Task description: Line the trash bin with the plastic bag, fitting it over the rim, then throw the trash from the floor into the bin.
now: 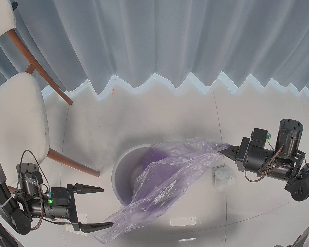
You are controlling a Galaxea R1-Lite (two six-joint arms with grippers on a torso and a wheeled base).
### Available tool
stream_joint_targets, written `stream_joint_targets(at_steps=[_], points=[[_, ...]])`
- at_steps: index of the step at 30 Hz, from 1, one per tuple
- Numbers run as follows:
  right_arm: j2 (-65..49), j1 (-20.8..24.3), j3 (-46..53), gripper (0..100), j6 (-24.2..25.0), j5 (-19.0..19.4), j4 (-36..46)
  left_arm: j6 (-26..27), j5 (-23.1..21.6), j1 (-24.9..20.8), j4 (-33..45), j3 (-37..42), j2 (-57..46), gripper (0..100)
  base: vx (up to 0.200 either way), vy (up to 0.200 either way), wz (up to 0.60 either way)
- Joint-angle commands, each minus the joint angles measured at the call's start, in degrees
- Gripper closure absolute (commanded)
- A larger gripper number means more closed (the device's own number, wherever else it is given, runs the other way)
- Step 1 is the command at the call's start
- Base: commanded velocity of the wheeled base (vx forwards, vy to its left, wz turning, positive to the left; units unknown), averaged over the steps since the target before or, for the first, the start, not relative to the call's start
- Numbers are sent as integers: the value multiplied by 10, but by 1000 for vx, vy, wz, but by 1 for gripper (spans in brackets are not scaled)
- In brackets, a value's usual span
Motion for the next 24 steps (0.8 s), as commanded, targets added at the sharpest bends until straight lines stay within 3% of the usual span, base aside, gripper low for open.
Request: stream_joint_targets(at_steps=[1,7,11,12,21,24], points=[[7,0,0,100,0,0,-1,22,14,-1,3,10,37,0,0,0,0],[17,1,1,100,0,0,-1,39,65,-11,-22,10,112,0,0,0,0],[19,1,2,100,-1,0,-1,22,72,-5,-62,10,131,0,0,0,0],[19,1,2,100,-1,0,-1,17,72,-5,-68,10,136,100,0,0,0],[21,15,9,100,2,4,-1,-41,74,-26,-121,-7,160,100,0,0,0],[28,24,9,100,11,8,-2,-80,106,-29,-121,-17,152,100,0,0,0]])
